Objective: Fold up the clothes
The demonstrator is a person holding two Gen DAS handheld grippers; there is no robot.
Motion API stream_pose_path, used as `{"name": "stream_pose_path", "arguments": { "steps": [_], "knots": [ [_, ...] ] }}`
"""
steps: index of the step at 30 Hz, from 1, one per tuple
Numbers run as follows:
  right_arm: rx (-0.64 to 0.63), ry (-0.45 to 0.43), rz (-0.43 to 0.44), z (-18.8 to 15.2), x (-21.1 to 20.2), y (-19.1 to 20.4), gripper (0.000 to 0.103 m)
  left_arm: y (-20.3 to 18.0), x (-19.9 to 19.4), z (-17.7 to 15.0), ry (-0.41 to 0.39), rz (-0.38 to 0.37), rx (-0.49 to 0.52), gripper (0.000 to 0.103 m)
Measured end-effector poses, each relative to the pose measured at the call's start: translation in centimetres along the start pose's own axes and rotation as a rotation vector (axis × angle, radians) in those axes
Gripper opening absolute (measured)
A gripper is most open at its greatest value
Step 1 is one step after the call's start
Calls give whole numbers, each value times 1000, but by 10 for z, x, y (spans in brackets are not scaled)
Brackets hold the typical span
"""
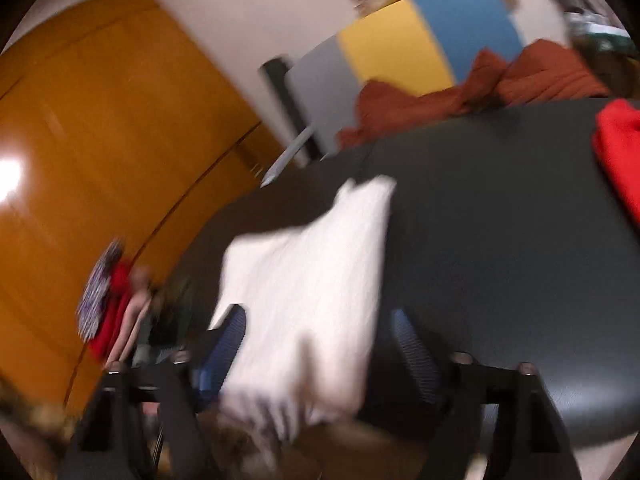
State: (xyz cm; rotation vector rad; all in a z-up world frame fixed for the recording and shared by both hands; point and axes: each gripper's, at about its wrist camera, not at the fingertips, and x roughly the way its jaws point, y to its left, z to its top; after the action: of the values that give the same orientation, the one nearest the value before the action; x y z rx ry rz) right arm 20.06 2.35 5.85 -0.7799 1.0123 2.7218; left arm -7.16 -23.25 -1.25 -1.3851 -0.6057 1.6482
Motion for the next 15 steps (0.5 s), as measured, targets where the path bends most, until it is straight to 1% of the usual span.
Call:
{"name": "stream_pose_path", "arguments": {
  "steps": [2, 4, 6, 9, 11, 12, 13, 14, 15],
  "knots": [
    [101, 23, 77, 17, 32, -18, 79, -1, -1, 2, 6, 17, 20, 14],
    [196, 67, 130, 28, 64, -36, 80, -3, 1, 3, 13, 18, 21, 14],
    [278, 119, 169, 36, 101, -46, 81, -4, 5, 7, 22, 7, 4, 15],
    [369, 240, 221, 45, 152, -55, 84, -4, 14, 12, 36, -21, -21, 15],
    [402, 290, 239, 42, 175, -58, 84, 0, 14, 13, 42, -37, -30, 15],
    [417, 311, 247, 40, 185, -58, 81, 2, 14, 13, 45, -43, -36, 15],
    [427, 325, 250, 37, 193, -55, 72, 5, 12, 13, 44, -45, -41, 15],
    [436, 335, 250, 33, 200, -51, 59, 8, 8, 12, 39, -42, -45, 15],
    [388, 321, 221, 34, 197, -40, 48, 10, 4, 11, 29, -39, -49, 15]
  ]
}}
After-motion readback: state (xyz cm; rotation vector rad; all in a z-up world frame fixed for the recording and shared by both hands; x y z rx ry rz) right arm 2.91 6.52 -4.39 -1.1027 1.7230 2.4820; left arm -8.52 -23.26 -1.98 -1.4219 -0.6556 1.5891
